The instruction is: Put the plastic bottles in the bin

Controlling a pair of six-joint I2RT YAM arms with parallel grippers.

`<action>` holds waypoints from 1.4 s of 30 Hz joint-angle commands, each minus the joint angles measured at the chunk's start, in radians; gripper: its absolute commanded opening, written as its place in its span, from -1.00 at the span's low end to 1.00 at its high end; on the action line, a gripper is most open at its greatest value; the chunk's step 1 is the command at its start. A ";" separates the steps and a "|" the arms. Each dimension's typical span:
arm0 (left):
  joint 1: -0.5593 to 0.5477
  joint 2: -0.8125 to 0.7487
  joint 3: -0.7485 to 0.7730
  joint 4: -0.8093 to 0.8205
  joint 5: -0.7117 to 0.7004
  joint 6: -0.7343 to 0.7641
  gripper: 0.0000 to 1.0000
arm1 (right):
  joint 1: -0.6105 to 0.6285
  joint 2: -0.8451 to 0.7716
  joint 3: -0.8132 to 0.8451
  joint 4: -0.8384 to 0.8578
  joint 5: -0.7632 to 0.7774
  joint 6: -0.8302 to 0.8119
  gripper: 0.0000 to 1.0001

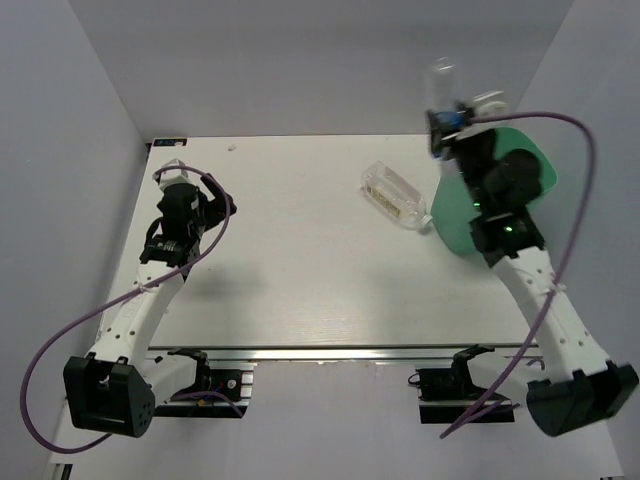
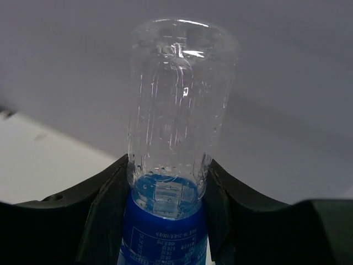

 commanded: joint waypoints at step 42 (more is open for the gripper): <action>0.003 -0.007 -0.033 0.240 0.253 0.208 0.96 | -0.030 0.468 0.367 -0.523 0.210 -0.057 0.79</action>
